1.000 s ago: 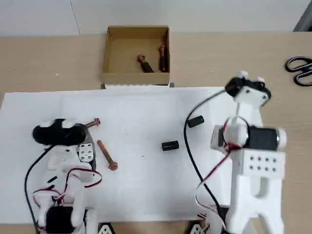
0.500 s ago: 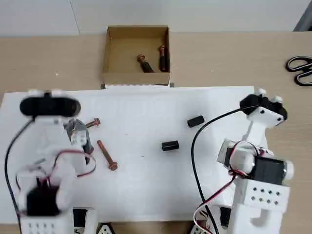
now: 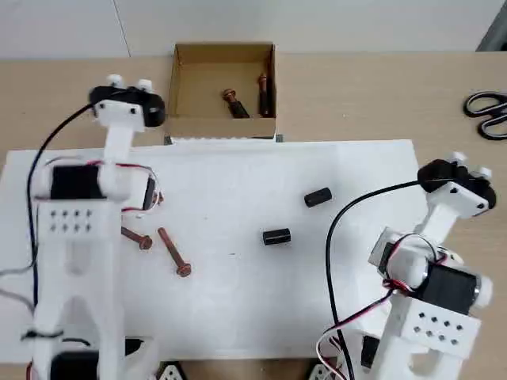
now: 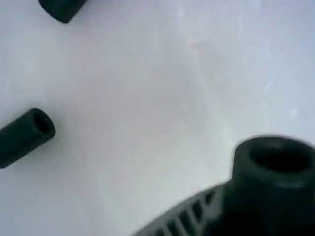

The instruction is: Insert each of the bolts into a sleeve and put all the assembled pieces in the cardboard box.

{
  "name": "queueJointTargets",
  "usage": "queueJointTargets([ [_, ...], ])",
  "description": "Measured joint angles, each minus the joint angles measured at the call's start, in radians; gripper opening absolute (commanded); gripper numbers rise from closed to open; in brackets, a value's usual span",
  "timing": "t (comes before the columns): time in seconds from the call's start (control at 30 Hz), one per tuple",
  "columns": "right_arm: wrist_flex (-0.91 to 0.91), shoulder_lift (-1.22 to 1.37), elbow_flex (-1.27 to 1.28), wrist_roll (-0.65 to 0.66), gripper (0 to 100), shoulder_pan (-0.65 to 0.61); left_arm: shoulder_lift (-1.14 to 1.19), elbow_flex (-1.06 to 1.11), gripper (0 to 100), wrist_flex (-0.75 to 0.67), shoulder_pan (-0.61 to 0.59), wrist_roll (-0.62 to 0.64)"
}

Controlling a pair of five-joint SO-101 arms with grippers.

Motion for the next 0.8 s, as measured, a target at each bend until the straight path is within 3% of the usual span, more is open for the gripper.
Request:
queueJointTargets([
  [0.23,0.000,0.000,0.000,0.000,0.4,0.000,0.178,-0.055,1,0.000,-0.008,-0.180],
  [0.5,0.000,0.000,0.000,0.000,0.4,0.003,0.436,-0.158,7,0.000,-0.143,-0.427],
  [0.8,0.000,0.000,0.000,0.000,0.4,0.003,0.543,-0.264,8,0.025,-0.195,-0.664],
])
